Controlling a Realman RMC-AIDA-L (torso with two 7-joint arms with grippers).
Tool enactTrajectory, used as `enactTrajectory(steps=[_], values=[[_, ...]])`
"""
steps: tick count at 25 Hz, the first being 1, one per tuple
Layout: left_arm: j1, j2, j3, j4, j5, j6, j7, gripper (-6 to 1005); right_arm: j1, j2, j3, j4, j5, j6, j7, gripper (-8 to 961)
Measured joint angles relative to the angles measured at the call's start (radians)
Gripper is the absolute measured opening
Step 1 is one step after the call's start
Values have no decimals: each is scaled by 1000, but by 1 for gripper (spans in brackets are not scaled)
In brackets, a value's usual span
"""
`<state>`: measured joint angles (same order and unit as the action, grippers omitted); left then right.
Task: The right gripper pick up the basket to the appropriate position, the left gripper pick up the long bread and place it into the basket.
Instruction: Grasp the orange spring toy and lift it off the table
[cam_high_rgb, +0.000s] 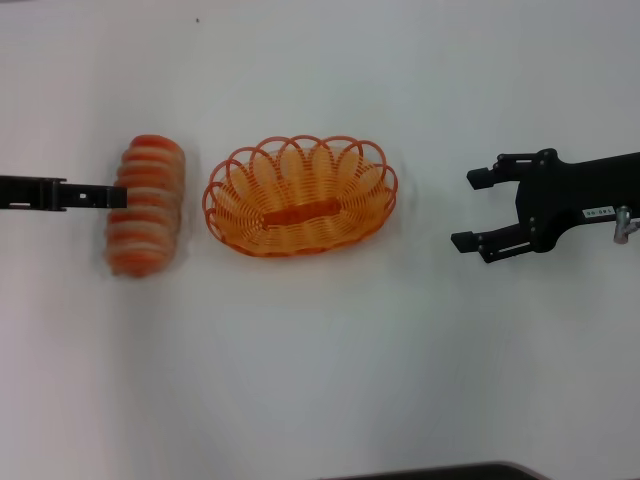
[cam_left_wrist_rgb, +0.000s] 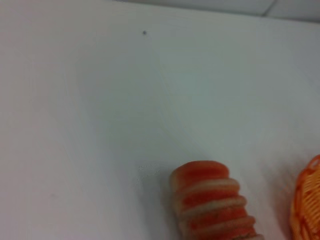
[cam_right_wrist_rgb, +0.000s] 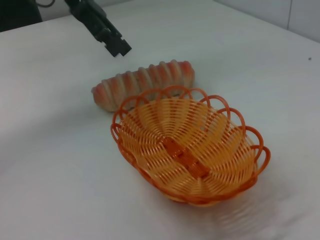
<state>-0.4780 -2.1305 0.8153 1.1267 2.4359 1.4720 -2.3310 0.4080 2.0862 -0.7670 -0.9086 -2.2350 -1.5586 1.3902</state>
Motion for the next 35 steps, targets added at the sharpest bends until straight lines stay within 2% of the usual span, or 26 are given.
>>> enactTrajectory(steps=[4,8,12,20,35], values=[[-57,-28,98,79,177,-19,-193,833,0,0,-2,-23,0,-11,-1,931],[-122,-31,171,88,246,0,-307,830,1,0,0,-35,0,-19,-2,931],[-169,-32,178,71,251,28,-368,828,1,0,2,-41,0,-19,-5,931],[-259,-31,170,-47,337,24,-492,823,-8,0,5,-52,-1,-18,-5,931],[-267,-32,180,-66,375,-1,-514,813,-8,0,4,-51,0,-20,-5,930]])
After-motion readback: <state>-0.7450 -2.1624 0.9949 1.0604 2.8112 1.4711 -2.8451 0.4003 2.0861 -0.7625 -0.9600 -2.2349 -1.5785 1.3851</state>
